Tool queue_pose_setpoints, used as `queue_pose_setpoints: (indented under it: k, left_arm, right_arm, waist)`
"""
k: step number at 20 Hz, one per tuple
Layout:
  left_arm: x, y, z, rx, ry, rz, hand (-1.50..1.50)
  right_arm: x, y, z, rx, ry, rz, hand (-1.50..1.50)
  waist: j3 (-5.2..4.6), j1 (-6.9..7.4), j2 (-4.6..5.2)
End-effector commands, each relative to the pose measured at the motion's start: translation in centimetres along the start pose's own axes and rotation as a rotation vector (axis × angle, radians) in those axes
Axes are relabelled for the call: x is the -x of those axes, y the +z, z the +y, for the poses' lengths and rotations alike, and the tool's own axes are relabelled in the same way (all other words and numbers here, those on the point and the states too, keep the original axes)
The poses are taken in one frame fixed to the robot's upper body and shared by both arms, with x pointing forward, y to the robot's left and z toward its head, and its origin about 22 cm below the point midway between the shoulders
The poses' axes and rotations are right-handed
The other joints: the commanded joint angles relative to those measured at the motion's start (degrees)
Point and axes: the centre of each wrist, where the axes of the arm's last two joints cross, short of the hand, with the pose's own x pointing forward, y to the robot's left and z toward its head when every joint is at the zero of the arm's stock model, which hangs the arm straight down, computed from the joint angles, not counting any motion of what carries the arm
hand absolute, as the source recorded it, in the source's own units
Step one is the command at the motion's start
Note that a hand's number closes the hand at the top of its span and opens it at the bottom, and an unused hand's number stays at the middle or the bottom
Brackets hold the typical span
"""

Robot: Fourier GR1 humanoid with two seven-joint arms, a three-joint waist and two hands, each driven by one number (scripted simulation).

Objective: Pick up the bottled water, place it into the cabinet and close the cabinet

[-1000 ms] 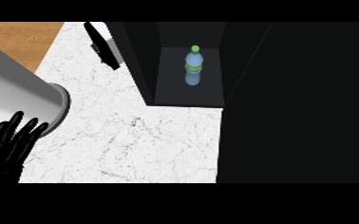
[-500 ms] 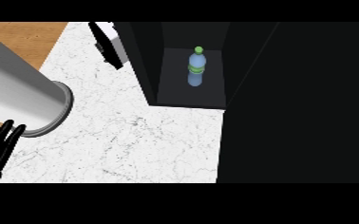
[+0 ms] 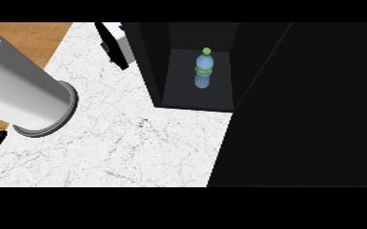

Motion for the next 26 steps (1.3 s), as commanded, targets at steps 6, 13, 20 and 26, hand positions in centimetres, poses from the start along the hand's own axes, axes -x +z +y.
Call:
queue_pose_setpoints:
  k: [6,13,20,26]
  left_arm:
    - [-1.1,0.6,1.7,0.016,0.001,-0.010,-1.50]
    - [-2.2,0.5,3.0,0.028,-0.001,-0.031,-1.50]
    - [-3.0,0.7,4.0,0.051,0.010,-0.027,-1.50]
    - [-3.6,3.3,6.2,0.033,0.009,-0.028,-1.50]
  right_arm:
    - [-3.0,-4.7,2.1,-0.004,0.119,-0.045,1.50]
    - [-2.9,-9.3,1.9,0.037,0.064,-0.045,1.50]
    - [-3.1,-16.5,2.5,-0.178,0.032,0.146,1.50]
    - [-6.1,-22.2,1.6,-0.284,0.011,0.155,1.50]
  waist:
    - [0.12,1.66,0.29]
    - [0.38,2.50,1.06]
    - [0.76,4.08,1.94]
    - [1.12,3.48,1.94]
